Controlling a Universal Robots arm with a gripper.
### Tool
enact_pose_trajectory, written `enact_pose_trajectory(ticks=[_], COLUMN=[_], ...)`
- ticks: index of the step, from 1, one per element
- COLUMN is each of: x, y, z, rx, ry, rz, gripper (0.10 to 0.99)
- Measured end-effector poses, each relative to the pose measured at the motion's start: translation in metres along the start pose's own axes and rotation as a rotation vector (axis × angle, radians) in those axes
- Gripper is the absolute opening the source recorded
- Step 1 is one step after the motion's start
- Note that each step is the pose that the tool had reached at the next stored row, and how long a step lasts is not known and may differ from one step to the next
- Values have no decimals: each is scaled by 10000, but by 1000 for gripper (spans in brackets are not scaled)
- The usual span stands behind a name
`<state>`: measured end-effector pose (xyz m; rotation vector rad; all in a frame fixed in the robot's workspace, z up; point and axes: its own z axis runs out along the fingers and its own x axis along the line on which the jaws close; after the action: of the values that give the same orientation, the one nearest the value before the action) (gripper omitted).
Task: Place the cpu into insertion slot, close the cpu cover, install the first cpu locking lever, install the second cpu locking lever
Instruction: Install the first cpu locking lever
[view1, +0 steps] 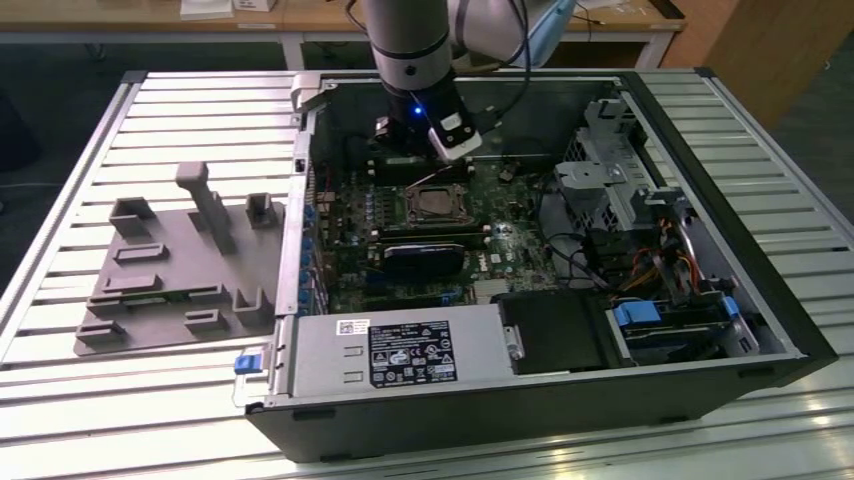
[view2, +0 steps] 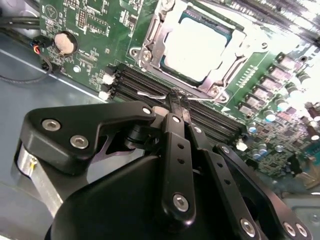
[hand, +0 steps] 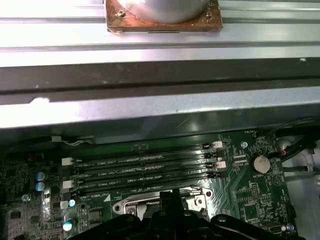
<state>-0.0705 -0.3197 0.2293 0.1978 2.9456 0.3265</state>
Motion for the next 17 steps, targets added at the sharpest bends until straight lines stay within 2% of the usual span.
enact_pose_trajectory(ticks=[13, 17], x=[-13, -24], y=[61, 69], z=[112, 142], rx=[99, 150], ry=[-145, -214], rz=[609, 896], gripper=[106, 106])
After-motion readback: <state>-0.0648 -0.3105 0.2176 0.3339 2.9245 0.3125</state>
